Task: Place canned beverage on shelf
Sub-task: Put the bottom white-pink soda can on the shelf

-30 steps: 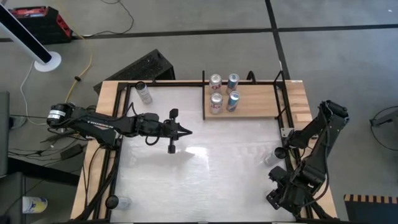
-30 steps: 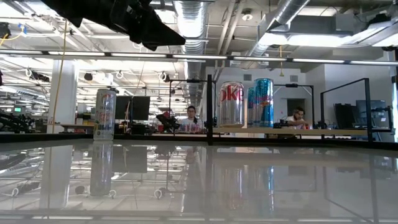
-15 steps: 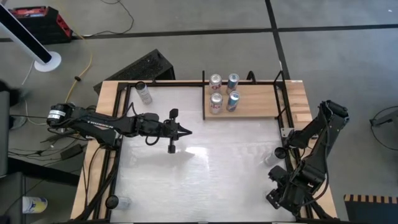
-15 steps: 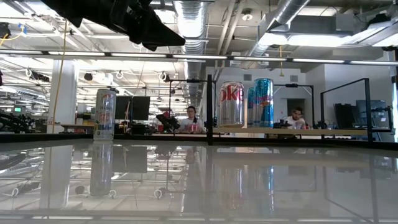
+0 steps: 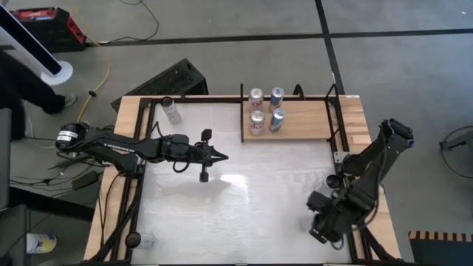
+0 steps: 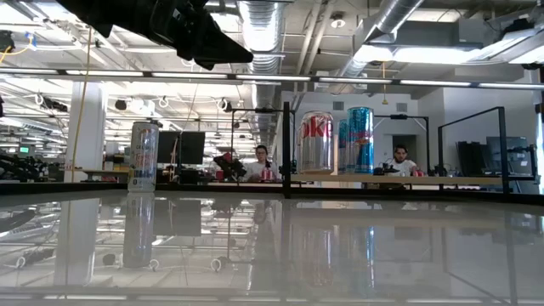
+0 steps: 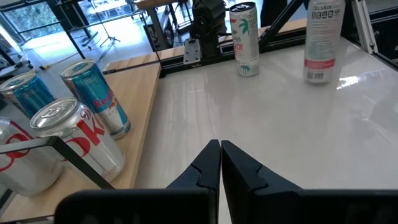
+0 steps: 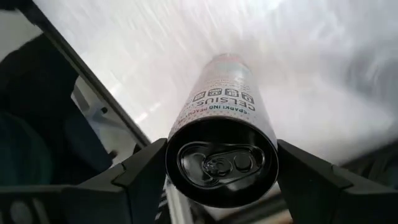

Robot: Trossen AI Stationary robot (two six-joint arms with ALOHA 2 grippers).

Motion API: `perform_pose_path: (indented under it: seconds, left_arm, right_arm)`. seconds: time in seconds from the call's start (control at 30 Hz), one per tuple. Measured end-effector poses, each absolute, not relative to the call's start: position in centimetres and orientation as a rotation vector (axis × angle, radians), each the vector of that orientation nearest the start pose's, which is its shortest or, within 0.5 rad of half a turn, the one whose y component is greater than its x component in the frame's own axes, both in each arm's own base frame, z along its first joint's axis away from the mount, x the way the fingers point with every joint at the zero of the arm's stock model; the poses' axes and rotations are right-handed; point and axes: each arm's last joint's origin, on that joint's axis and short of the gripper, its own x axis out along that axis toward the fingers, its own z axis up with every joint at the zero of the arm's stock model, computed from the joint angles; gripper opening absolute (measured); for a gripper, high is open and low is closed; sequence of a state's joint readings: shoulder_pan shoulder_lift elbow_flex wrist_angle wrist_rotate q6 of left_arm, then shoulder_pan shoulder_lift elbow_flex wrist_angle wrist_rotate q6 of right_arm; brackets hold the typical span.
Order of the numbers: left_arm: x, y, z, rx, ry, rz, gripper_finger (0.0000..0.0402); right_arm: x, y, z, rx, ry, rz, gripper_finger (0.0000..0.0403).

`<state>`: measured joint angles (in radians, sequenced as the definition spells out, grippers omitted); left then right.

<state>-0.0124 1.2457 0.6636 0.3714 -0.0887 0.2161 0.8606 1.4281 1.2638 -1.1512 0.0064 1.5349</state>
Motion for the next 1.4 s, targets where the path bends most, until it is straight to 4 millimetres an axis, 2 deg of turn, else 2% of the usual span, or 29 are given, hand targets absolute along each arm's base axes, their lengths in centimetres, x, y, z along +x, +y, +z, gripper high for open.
perform_pose_path:
  seconds: [0.13, 0.33, 0.47, 0.7, 0.87, 1.13, 1.4]
  left_arm:
    - [26.8, -0.1, 24.9, 0.226, 0.218, 0.053, 0.0000]
    - [26.7, -0.1, 24.8, 0.225, 0.231, 0.051, 0.0000]
    - [26.6, -0.1, 24.3, 0.211, 0.282, 0.048, 0.0000]
    - [26.5, -0.1, 23.9, 0.251, 0.328, 0.038, 0.0000]
    - [26.4, -0.1, 23.7, 0.308, 0.351, 0.026, 0.0000]
    - [26.4, 0.5, 23.7, 0.444, 0.356, 0.019, 0.0000]
    - [26.2, 1.7, 23.4, 0.326, 0.393, 0.069, 0.0000]
  right_arm:
    - [18.7, 17.7, 30.3, 0.590, 1.345, -0.281, 0.0291]
    - [20.6, 13.1, 32.9, 0.374, 1.347, -0.297, 0.0290]
    - [20.9, 9.3, 34.3, 0.213, 1.390, -0.383, 0.0290]
    - [22.5, 1.6, 34.9, 0.098, 1.411, -0.373, 0.0290]
    - [21.8, -4.5, 35.1, 0.135, 1.452, -0.423, 0.0290]
    - [19.9, -12.2, 34.7, 0.146, 1.466, -0.458, 0.0290]
    - [18.4, -18.5, 35.1, 0.128, 1.494, -0.462, 0.0290]
